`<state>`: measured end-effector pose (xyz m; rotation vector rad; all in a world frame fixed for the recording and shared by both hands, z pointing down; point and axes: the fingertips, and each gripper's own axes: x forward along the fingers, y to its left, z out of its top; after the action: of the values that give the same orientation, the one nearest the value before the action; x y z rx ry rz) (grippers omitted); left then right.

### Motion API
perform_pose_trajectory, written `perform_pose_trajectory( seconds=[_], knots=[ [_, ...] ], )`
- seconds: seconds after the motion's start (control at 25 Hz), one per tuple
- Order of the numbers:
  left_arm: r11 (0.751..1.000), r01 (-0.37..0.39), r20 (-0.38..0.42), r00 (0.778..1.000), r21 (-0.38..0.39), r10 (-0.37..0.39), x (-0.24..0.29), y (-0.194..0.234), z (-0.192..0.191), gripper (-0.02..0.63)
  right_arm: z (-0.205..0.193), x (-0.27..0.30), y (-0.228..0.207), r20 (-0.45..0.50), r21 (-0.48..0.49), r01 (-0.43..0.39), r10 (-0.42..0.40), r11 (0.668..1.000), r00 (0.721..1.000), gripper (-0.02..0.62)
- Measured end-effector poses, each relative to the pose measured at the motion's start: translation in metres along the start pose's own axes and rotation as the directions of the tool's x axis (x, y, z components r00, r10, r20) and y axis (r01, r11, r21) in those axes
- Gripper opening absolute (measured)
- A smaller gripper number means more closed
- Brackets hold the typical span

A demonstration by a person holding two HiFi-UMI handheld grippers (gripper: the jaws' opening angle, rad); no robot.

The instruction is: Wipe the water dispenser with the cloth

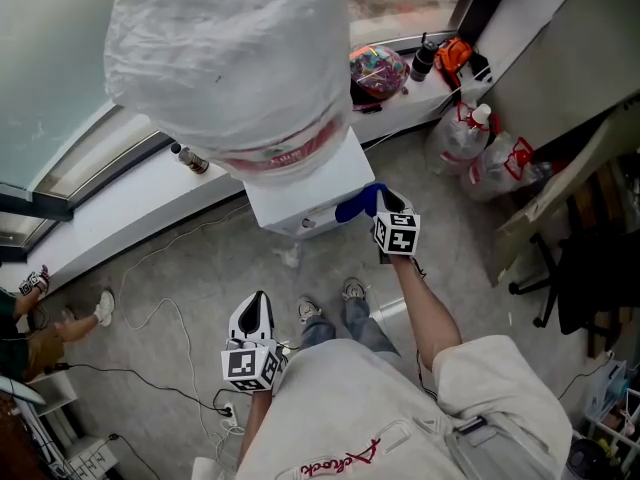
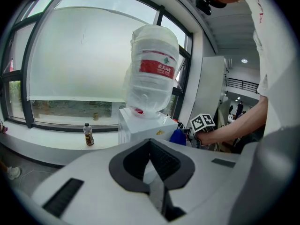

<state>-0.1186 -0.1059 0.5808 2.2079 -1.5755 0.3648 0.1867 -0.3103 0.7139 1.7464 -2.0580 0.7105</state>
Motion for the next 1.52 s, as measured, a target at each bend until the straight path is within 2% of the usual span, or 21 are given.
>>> perform_pose_trajectory(
  seconds=[0.24,0.44,0.64,0.88,1.16,1.36,1.52],
  knots=[
    [1.0,0.008,0.008,1.0,0.013,-0.008,0.007,-0.011,0.008,0.012,0.006,-0.012,0.016,0.022,-0.037,-0.045,0.045,0.998,0.999,0.038],
    [1.0,0.015,0.037,0.999,0.02,-0.015,0.009,-0.019,0.014,0.012,0.026,-0.042,0.046,0.094,-0.141,-0.107,0.121,0.984,0.988,0.038],
    [0.998,0.022,0.097,0.995,0.051,-0.026,0.011,-0.02,0.037,0.012,0.06,-0.081,0.083,0.185,-0.227,-0.165,0.209,0.96,0.96,0.038],
    [0.997,0.027,0.146,0.989,0.072,-0.037,0.012,-0.021,0.059,0.012,0.092,-0.133,0.112,0.282,-0.261,-0.206,0.278,0.943,0.918,0.038],
    [0.995,0.031,0.232,0.971,0.095,-0.052,0.022,-0.038,0.09,0.012,0.123,-0.169,0.122,0.343,-0.326,-0.234,0.345,0.916,0.874,0.038],
    [0.995,0.02,0.256,0.966,0.102,-0.045,0.022,-0.056,0.095,0.012,0.126,-0.183,0.12,0.343,-0.346,-0.264,0.383,0.901,0.858,0.038],
    [0.997,-0.004,0.256,0.967,0.076,-0.016,0.01,-0.068,0.079,0.012,0.112,-0.201,0.117,0.332,-0.345,-0.295,0.41,0.891,0.849,0.038]
  ],
)
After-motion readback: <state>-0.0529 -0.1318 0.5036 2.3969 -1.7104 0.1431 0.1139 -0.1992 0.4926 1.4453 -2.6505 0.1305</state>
